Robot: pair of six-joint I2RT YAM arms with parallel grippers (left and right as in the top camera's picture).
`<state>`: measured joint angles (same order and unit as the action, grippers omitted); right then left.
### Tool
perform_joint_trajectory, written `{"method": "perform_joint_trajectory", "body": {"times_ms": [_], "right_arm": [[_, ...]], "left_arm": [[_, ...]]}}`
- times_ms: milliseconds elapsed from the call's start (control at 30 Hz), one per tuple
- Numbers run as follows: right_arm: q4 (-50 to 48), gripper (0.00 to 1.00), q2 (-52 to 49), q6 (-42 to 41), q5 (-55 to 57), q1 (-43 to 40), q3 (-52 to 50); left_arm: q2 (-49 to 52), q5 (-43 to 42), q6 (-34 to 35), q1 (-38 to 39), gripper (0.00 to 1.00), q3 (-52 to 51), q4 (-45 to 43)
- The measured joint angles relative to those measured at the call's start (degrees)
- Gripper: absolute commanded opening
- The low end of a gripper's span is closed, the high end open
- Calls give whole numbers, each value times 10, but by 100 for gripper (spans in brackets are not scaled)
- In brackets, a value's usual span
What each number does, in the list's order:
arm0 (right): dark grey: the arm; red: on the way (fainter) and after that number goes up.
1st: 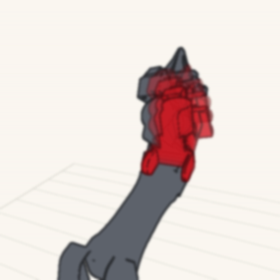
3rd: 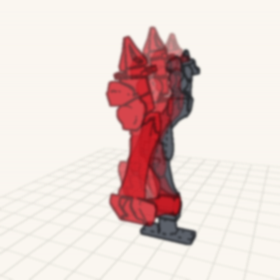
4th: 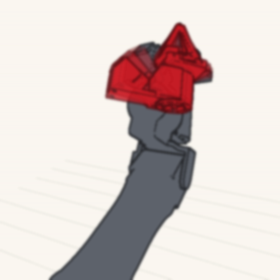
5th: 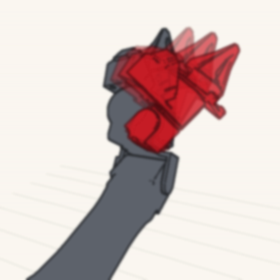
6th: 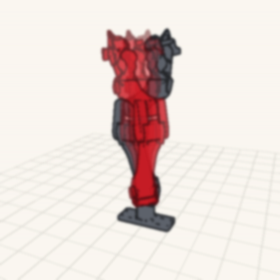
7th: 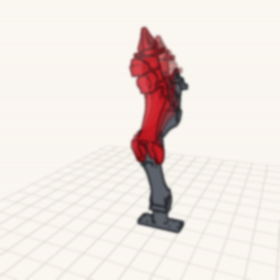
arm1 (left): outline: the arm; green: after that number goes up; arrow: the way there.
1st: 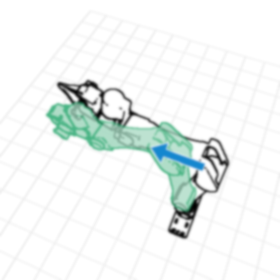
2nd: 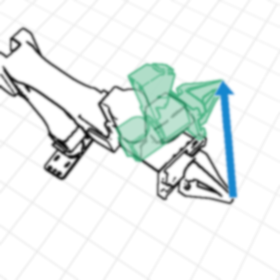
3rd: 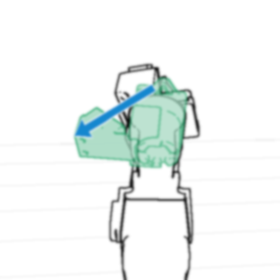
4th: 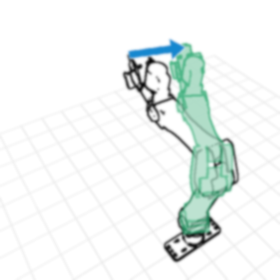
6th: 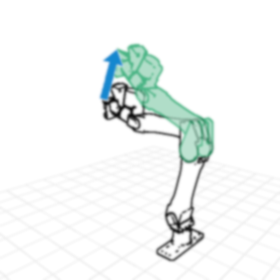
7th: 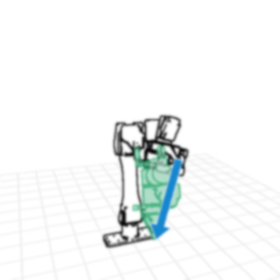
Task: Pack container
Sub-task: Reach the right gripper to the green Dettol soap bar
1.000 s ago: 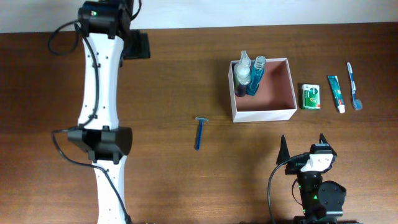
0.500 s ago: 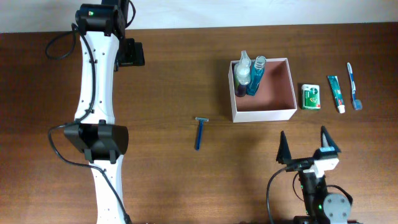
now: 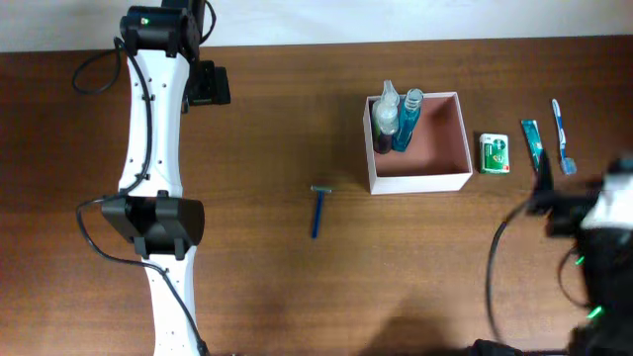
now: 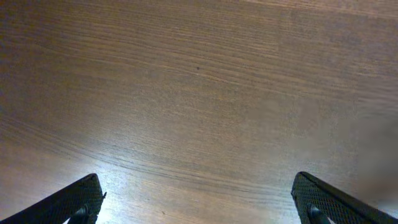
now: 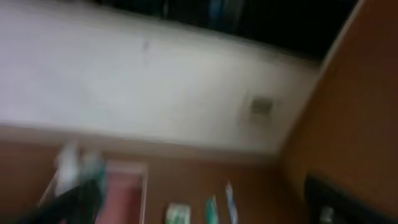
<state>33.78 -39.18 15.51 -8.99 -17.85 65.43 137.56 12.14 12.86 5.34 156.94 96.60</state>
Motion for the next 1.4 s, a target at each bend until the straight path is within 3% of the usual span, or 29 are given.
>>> {"method": "perform_joint_trajectory", "body": {"times_ms": [100, 167, 267, 400, 967, 1200, 1400], "right_arm": [[148, 99, -131, 34, -33, -37, 157], [308, 99, -282, 59, -64, -69, 324], [447, 99, -410, 67, -78, -80, 455], [507, 99, -541, 45, -87, -80, 584], [536, 99, -804, 22, -63, -80, 600], [506, 99, -833, 1, -93, -77, 600], [501, 99, -836, -33, -14, -45, 600]], "left_arm": [[0, -2, 0, 0, 99, 0, 0], [0, -1, 0, 0, 99, 0, 0], [0, -2, 0, 0, 99, -1, 1], [0, -2, 0, 0, 99, -1, 0], [0, -2, 0, 0, 99, -1, 1], [0, -2, 0, 0, 99, -1, 0], [0, -2, 0, 0, 99, -1, 0]]}}
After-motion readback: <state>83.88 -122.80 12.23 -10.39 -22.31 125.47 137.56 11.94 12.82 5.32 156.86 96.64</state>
